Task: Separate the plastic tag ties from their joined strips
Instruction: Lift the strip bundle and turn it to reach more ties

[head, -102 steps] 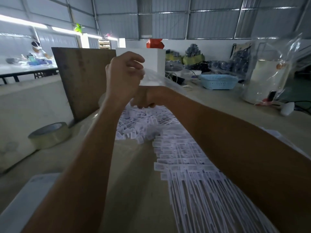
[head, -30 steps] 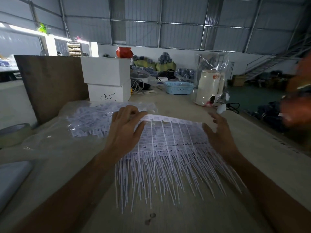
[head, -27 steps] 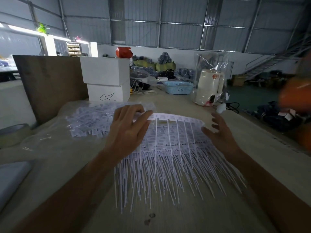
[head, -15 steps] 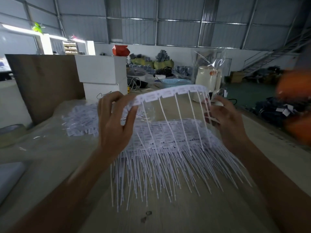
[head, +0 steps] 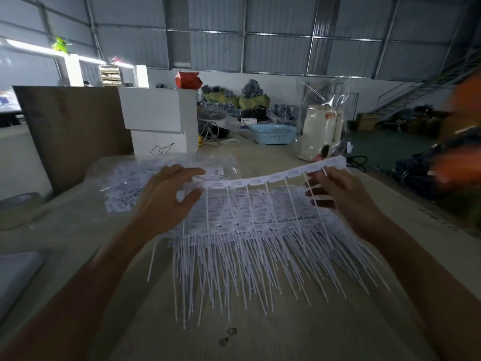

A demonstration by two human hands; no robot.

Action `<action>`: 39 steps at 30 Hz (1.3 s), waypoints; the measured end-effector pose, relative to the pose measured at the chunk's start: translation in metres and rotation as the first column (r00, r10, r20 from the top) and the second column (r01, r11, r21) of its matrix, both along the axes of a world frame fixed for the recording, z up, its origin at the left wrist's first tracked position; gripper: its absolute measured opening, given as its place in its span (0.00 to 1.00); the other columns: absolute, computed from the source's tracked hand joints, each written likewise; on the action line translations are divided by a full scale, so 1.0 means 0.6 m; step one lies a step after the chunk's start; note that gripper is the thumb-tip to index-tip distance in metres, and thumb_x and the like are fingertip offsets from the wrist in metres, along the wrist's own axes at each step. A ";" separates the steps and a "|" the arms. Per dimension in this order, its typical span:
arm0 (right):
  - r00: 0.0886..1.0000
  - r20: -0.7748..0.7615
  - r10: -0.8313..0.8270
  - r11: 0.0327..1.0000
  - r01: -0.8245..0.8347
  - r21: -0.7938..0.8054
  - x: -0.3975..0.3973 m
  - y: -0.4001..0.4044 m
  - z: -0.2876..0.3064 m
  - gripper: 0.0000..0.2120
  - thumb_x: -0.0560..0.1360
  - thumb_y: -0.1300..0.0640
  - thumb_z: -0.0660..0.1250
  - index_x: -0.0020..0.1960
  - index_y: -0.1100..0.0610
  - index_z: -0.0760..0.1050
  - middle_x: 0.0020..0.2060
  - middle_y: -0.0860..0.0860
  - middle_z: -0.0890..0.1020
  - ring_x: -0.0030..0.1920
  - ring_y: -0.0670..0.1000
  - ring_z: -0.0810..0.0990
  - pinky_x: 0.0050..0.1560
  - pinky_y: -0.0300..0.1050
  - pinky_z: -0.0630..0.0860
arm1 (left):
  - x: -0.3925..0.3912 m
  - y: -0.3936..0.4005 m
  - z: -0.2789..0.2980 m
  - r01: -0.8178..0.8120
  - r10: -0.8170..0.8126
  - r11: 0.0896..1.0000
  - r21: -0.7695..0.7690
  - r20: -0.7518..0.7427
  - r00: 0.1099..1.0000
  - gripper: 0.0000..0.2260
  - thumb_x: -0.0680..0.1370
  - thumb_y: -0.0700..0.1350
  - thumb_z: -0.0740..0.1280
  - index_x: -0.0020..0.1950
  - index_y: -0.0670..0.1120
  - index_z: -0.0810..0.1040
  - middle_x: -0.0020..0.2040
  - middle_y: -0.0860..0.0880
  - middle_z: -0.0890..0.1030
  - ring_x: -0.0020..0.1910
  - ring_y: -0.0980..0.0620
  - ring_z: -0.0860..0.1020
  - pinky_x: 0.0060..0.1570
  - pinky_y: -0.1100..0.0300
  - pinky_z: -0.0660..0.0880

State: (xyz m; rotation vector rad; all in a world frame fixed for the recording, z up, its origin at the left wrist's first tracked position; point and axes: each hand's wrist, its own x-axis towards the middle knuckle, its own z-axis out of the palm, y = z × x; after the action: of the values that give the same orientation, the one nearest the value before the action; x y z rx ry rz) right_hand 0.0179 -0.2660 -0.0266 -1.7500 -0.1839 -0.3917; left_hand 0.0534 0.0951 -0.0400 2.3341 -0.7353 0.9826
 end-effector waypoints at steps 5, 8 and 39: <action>0.995 -0.039 0.089 0.962 -0.076 0.262 -0.016 0.051 0.006 0.19 0.85 0.53 0.56 0.52 0.60 0.83 0.50 0.58 0.86 0.47 0.57 0.87 0.40 0.46 0.82 | 0.005 -0.009 -0.007 -0.067 0.072 0.988 0.138 -0.031 0.997 0.23 0.78 0.66 0.55 0.50 0.52 0.83 0.45 0.53 0.82 0.44 0.50 0.79 0.46 0.52 0.77; 0.984 -0.076 0.158 0.916 -0.118 0.384 -0.024 0.078 0.000 0.22 0.85 0.53 0.54 0.46 0.55 0.86 0.50 0.56 0.86 0.44 0.52 0.87 0.36 0.41 0.81 | -0.001 -0.029 -0.004 -0.061 0.063 0.997 0.054 -0.037 0.997 0.23 0.78 0.68 0.54 0.59 0.56 0.79 0.55 0.53 0.82 0.53 0.51 0.79 0.53 0.50 0.75; 0.993 -0.033 0.118 0.993 -0.117 0.017 -0.002 0.006 -0.022 0.14 0.81 0.45 0.63 0.63 0.49 0.77 0.52 0.49 0.85 0.52 0.53 0.85 0.47 0.46 0.81 | -0.006 -0.027 -0.009 0.248 -0.259 0.966 -0.077 -0.326 0.909 0.15 0.74 0.61 0.66 0.52 0.54 0.85 0.48 0.64 0.84 0.48 0.66 0.81 0.52 0.63 0.78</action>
State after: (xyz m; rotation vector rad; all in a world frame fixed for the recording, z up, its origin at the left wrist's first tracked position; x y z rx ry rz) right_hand 0.0168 -0.2625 -0.0400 -1.7209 -0.2577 -0.2770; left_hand 0.0497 0.0788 -0.0453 2.2244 -0.8461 0.4652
